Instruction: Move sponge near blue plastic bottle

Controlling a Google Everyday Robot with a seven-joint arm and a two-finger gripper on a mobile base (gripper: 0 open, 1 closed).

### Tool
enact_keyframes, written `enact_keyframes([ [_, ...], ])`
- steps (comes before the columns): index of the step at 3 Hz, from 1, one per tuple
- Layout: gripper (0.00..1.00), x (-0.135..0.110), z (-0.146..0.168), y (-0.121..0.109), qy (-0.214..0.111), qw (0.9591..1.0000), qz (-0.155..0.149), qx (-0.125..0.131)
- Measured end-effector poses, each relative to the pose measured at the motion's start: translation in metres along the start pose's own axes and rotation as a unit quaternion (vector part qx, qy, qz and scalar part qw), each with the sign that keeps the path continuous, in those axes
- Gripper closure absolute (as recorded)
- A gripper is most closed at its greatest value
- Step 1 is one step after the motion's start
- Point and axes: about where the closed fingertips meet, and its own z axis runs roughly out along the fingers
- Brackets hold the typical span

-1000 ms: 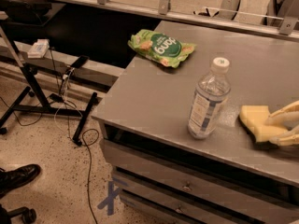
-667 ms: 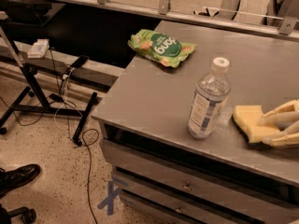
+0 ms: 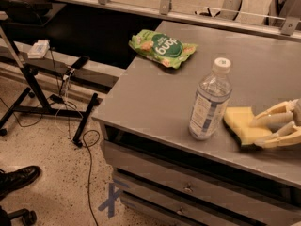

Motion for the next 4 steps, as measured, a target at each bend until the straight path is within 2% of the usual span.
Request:
enact_keyframes([
  [1,0.84,-0.0027,0.0068,0.0017,-0.004,1.0,-0.001,-0.003],
  [4,0.13,-0.0054,0.0097,-0.0008,-0.002,0.9999,-0.01,0.005],
])
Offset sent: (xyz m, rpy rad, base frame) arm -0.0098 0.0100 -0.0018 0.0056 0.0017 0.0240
